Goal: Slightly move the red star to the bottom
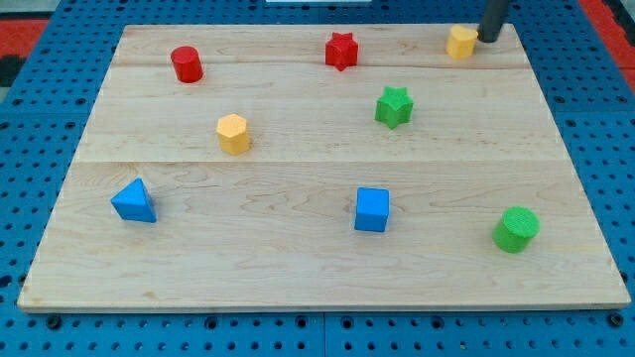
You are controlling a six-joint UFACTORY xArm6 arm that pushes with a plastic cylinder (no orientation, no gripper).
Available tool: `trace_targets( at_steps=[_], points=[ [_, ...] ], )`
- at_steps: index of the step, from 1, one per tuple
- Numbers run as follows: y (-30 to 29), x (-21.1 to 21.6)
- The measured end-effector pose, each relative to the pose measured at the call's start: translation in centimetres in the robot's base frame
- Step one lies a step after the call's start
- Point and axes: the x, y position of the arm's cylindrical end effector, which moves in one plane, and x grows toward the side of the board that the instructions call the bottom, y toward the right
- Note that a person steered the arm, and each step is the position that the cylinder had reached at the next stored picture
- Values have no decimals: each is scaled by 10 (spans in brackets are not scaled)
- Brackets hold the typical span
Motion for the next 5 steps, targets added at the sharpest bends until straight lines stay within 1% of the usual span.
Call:
trace_targets(
  at_steps=[2, 4, 5],
  points=[
    [-1, -24],
    [-164, -3],
    [-176, 46]
  ],
)
